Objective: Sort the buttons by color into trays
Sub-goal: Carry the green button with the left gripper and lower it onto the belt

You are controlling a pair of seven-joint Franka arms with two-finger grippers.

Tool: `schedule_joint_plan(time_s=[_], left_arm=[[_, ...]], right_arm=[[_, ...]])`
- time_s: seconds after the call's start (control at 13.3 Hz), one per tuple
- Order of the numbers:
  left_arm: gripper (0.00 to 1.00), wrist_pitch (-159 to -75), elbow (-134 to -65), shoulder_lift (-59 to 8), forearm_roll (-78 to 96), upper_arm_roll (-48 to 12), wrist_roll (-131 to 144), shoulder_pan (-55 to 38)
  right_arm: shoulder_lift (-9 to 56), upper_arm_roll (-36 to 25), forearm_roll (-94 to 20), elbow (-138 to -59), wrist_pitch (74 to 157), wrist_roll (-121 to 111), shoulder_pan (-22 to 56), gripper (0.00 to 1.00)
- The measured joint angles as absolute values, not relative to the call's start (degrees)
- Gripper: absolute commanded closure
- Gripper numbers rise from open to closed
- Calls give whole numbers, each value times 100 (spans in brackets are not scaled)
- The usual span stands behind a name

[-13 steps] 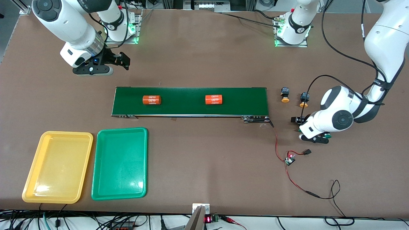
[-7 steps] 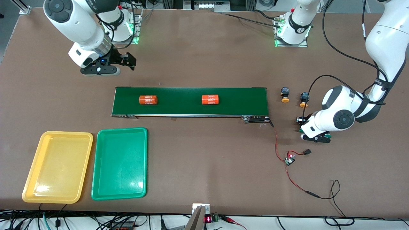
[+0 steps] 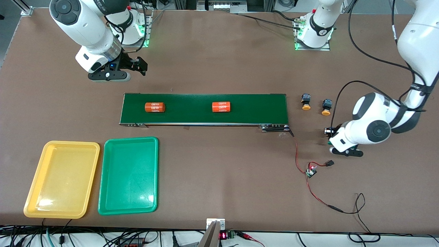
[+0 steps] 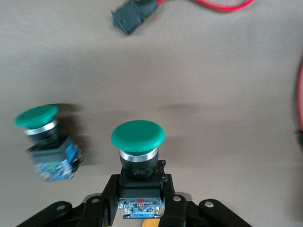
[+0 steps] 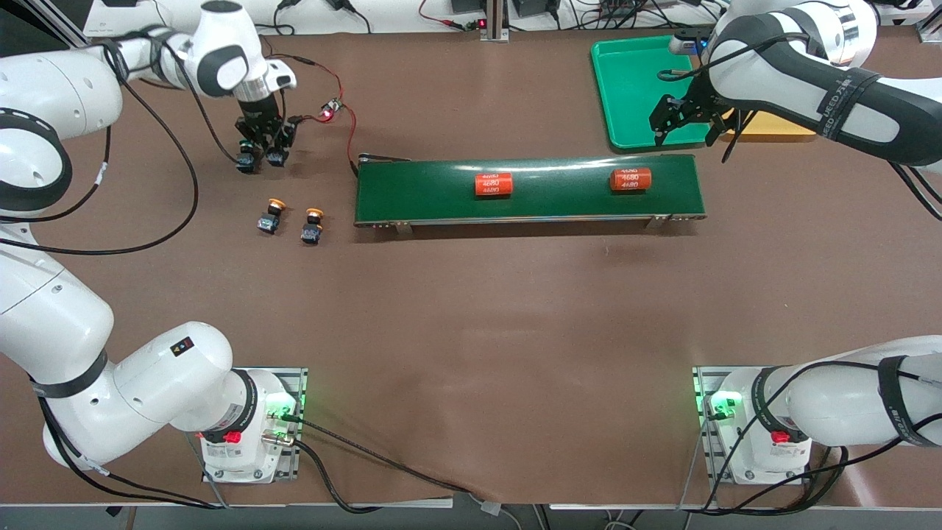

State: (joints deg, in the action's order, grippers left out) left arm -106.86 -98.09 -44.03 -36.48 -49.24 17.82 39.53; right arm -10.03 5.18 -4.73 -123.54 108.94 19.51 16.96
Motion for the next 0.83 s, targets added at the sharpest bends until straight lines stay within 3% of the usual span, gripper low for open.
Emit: schedule_joint_plan(time_s=[0.23, 0.6, 0.83], left_arm=[[89, -10076, -9451, -4323, -3609, -5512, 1774, 3952], [89, -9856, -9431, -4322, -3025, -6428, 1815, 3911], [89, -9784, -9490, -4323, -2906, -6779, 2755, 3366]], right_arm=[[-1003, 518, -472, -12354, 10894, 1951, 1696, 0], [-1002, 518, -472, -12354, 10894, 1951, 1696, 0], [-1002, 518, -472, -12354, 10894, 1951, 1696, 0]])
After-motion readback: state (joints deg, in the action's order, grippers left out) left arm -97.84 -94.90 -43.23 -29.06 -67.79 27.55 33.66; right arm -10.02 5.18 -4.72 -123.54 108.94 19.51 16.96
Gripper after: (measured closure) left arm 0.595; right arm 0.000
